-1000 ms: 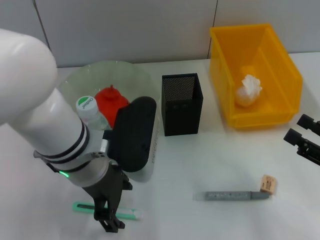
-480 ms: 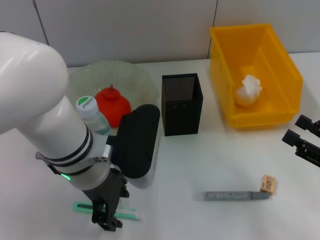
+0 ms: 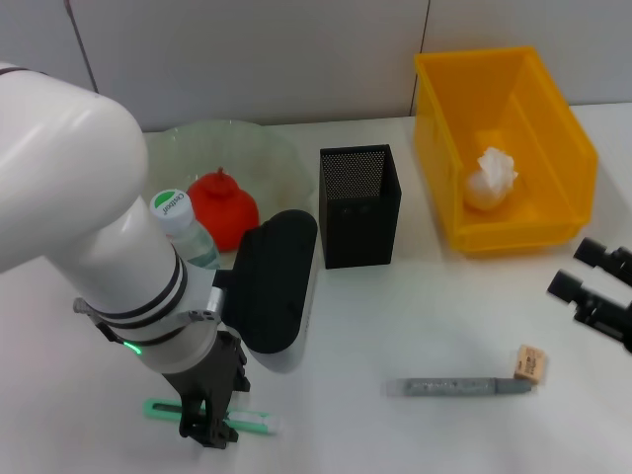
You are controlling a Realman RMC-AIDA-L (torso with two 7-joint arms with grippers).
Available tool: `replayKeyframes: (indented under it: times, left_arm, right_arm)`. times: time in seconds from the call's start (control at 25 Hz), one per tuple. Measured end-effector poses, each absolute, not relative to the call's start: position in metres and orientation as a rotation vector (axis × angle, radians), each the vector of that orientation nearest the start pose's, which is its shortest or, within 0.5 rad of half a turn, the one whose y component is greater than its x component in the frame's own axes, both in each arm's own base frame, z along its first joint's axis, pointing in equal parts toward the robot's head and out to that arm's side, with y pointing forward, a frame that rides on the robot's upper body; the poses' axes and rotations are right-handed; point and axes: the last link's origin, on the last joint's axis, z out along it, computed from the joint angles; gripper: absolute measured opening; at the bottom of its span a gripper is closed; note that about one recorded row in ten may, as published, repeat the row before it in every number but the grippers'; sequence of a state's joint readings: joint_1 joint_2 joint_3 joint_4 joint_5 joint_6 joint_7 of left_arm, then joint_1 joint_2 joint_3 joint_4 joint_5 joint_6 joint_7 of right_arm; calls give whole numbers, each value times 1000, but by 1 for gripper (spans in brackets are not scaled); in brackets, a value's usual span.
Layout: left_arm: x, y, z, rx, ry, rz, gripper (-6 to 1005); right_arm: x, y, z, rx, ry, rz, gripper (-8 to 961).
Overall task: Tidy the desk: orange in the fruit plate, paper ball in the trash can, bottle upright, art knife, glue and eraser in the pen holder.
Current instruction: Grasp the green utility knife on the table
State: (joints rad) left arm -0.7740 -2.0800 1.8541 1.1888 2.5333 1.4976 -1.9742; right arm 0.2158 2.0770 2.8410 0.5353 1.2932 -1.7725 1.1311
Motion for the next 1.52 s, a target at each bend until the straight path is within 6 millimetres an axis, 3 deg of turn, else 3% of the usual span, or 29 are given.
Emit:
replayKeyframes:
  times: [0.04,0.44,0.76,1.52]
  left_arm:
    - [-145,324,-87,-2999,449,1004,530]
    - [-145,324,-88,-2996,465,1015,520]
    - [-144,325,-90,-2989,470,1014,513]
    - [-147,325,-94,-2988,489,1047,351]
  right_arm:
    - [344,225,43,-2213,720,1034,771]
    - [333,229,11,-2545,681,887,770]
    - [331,233,6,-2580,674,849,770]
    - [333,232,5,-2573,695,842,770]
